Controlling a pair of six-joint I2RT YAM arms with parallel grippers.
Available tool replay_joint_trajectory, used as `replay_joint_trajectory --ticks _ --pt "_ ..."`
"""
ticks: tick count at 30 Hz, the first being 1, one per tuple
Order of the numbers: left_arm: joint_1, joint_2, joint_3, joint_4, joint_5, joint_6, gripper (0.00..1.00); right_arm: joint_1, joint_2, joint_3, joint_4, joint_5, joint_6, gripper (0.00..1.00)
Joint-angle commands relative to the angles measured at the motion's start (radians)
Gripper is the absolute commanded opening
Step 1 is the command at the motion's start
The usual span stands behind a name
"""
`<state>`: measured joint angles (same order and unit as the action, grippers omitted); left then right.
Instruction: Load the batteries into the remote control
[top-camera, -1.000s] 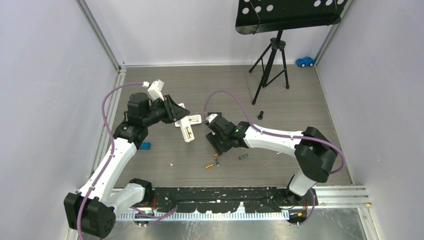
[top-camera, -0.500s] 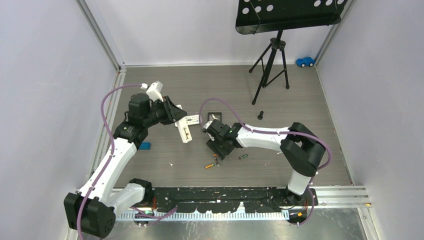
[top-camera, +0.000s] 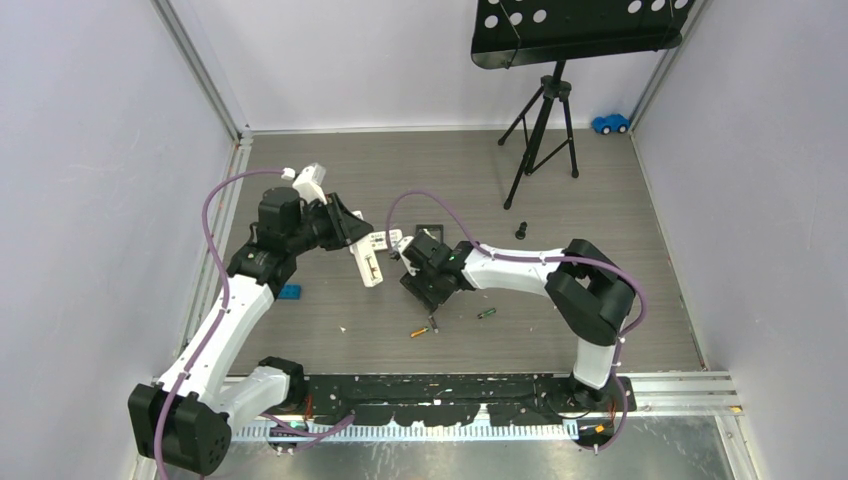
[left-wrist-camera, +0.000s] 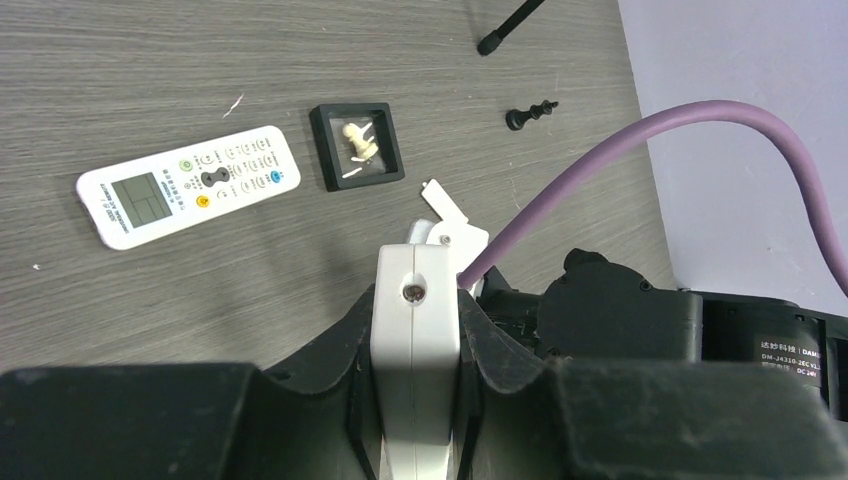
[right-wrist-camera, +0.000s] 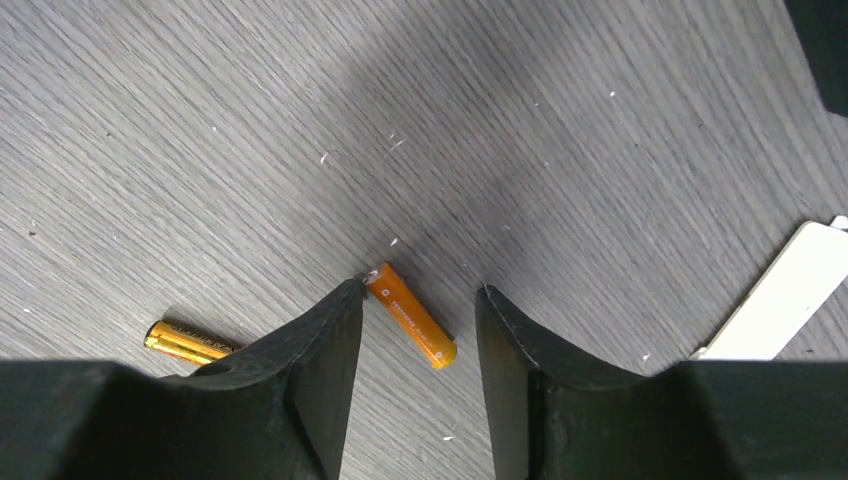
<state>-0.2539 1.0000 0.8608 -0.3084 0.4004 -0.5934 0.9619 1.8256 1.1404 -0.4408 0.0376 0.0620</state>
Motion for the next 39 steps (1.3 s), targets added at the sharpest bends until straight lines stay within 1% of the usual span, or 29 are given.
replay_joint_trajectory --ticks 1,4,5,6,9,11,15,20,23,27,30,32,34,36,39 --pt "-0.001 -0.004 0.037 0.024 0.002 0.015 0.00 -0.011 0.030 0.005 0.032 -0.017 -0.011 0.43" --pt "-0.001 -0.015 0.033 0.022 -0.007 0.017 0.00 -0.020 0.026 0.002 0.035 -0.014 0.004 0.22" --pt "-0.001 -0.017 0.032 0.020 -0.008 0.018 0.00 -0.024 0.025 0.001 0.036 -0.007 0.015 0.13" --pt "-0.001 -0.019 0.033 0.020 -0.008 0.018 0.00 -0.026 0.024 0.001 0.039 0.023 0.029 0.09" --pt "-0.001 -0.021 0.032 0.023 -0.003 0.013 0.00 -0.026 0.009 -0.016 0.072 0.152 0.067 0.03" --pt "-0.001 -0.021 0.030 0.030 0.008 0.006 0.00 -0.028 -0.018 -0.037 0.109 0.217 0.084 0.03" --pt "-0.001 -0.023 0.015 0.074 0.047 -0.020 0.00 -0.028 -0.110 -0.076 0.172 0.292 0.130 0.03" --pt "-0.001 -0.026 -0.019 0.195 0.124 -0.090 0.00 -0.027 -0.321 -0.129 0.229 0.316 0.204 0.04" --pt "-0.001 -0.039 -0.044 0.318 0.173 -0.144 0.00 -0.026 -0.483 -0.193 0.317 0.351 0.267 0.05" --pt "-0.001 -0.053 -0.085 0.508 0.234 -0.227 0.00 -0.023 -0.672 -0.244 0.417 0.304 0.327 0.07" --pt "-0.001 -0.030 -0.096 0.629 0.290 -0.291 0.00 -0.020 -0.763 -0.234 0.494 0.208 0.358 0.08" --pt "-0.001 -0.002 -0.095 0.699 0.315 -0.347 0.00 -0.016 -0.789 -0.215 0.542 0.136 0.381 0.10" --pt "-0.001 0.030 -0.090 0.762 0.330 -0.422 0.00 -0.006 -0.782 -0.185 0.586 0.082 0.399 0.11" --pt "-0.001 0.064 -0.084 0.828 0.351 -0.511 0.00 0.016 -0.753 -0.136 0.602 0.057 0.402 0.11" --pt "-0.002 0.098 -0.083 0.913 0.364 -0.606 0.00 0.047 -0.700 -0.081 0.620 0.051 0.387 0.11"
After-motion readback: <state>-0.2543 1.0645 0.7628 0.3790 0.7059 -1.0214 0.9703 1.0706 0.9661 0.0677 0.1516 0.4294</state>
